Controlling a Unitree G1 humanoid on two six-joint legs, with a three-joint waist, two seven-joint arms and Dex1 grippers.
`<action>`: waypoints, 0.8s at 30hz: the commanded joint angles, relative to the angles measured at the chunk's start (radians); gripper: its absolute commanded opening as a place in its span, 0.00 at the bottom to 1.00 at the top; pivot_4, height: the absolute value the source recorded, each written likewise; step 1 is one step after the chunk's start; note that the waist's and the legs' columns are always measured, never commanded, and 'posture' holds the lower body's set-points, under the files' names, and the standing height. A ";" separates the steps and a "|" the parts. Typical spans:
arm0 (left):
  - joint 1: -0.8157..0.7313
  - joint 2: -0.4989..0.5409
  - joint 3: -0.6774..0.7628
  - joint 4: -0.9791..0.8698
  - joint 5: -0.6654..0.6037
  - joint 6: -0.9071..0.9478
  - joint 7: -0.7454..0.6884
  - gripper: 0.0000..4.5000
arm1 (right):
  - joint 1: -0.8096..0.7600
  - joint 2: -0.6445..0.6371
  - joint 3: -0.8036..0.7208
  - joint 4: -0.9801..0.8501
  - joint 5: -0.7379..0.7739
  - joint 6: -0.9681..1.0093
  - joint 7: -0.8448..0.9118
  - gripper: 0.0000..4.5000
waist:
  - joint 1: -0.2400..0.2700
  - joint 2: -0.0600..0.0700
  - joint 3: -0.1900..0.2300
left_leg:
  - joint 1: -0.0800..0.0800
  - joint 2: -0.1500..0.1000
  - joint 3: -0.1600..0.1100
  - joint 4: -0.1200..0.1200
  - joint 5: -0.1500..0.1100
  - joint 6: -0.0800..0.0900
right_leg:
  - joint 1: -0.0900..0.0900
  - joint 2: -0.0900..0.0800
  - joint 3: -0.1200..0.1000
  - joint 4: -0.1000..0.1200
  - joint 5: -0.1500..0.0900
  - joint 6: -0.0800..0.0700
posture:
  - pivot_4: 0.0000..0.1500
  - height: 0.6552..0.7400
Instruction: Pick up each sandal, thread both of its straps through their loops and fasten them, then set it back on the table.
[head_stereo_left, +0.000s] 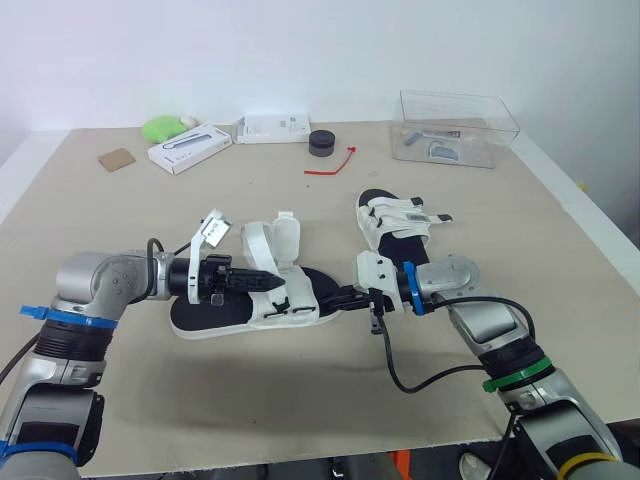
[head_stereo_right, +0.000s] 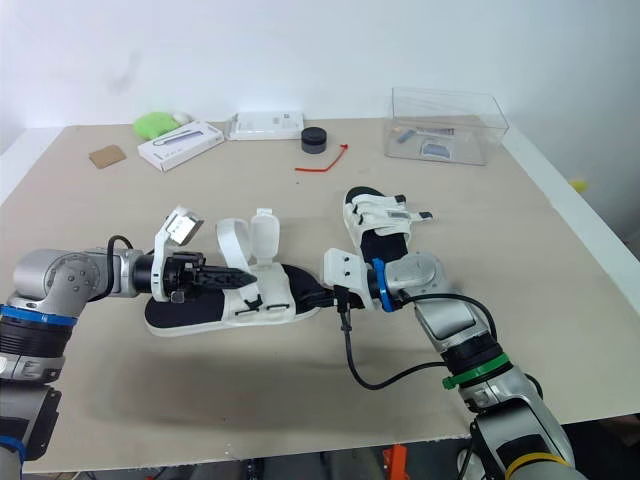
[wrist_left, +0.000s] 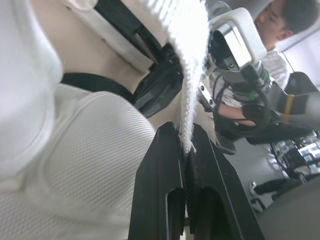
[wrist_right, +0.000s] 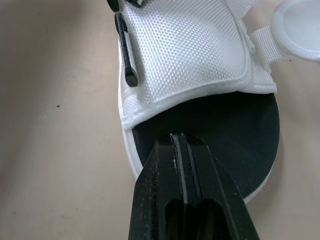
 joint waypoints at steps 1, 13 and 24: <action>-0.037 0.017 0.017 0.008 -0.004 0.017 -0.035 0.02 | -0.001 -0.007 -0.022 -0.044 0.007 -0.001 -0.001 0.00 | 0.000 0.000 0.000 | 0.000 0.000 0.000 0.000 0.000 0.000 | 0.000 0.000 0.000 0.000 0.000 0.000 | 1.00 1.00; -0.042 0.034 -0.010 0.013 0.037 0.016 -0.091 0.02 | -0.027 0.017 -0.021 0.009 -0.028 -0.075 -0.030 0.00 | 0.000 0.000 0.000 | 0.000 0.000 0.000 0.000 0.000 0.000 | 0.000 0.000 0.000 0.000 0.000 0.000 | 1.00 1.00; -0.043 0.041 -0.026 0.014 0.070 0.002 -0.124 0.02 | -0.032 0.024 -0.014 0.027 -0.040 -0.103 -0.019 0.00 | 0.000 0.000 0.000 | 0.000 0.000 0.000 0.000 0.000 0.000 | 0.000 0.000 0.000 0.000 0.000 0.000 | 1.00 1.00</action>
